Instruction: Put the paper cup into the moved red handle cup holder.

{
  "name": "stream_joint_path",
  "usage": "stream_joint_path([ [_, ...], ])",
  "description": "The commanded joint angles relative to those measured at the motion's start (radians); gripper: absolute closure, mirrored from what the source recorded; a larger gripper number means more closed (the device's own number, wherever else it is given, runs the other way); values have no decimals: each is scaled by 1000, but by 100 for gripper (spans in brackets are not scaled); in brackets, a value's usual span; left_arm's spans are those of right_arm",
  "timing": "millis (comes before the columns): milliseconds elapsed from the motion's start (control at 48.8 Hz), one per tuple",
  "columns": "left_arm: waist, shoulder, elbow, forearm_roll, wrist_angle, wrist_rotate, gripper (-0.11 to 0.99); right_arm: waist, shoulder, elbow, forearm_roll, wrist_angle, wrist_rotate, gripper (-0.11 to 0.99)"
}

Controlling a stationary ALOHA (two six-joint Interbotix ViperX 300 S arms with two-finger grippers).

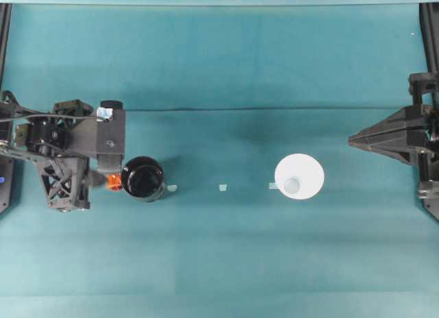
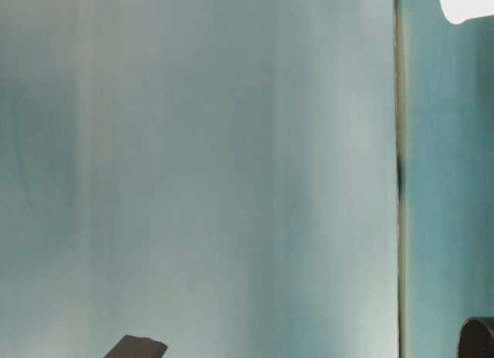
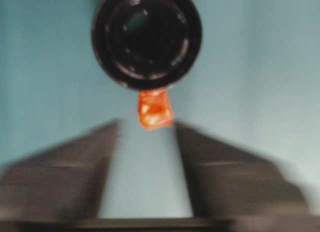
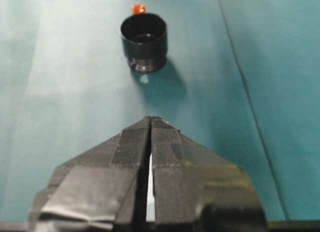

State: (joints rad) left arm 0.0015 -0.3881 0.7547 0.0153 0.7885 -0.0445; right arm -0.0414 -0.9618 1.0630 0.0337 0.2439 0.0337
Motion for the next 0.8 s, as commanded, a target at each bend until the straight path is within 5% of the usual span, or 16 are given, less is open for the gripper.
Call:
stream_joint_path([
  [0, -2, 8, -5, 3, -9, -2, 6, -2, 8, -26, 2, 3, 8, 97],
  [103, -2, 26, 0, 2, -12, 0, -9, -2, 8, -26, 2, 11, 8, 97],
  [451, -2, 126, 43, 2, -170, -18, -8, -5, 8, -25, 2, 12, 8, 97],
  [636, -2, 176, 81, 3, -210, -52, -8, -6, 8, -25, 2, 14, 8, 97],
  [779, -2, 179, 87, 3, -219, -44, -8, -6, 8, -25, 2, 12, 8, 97],
])
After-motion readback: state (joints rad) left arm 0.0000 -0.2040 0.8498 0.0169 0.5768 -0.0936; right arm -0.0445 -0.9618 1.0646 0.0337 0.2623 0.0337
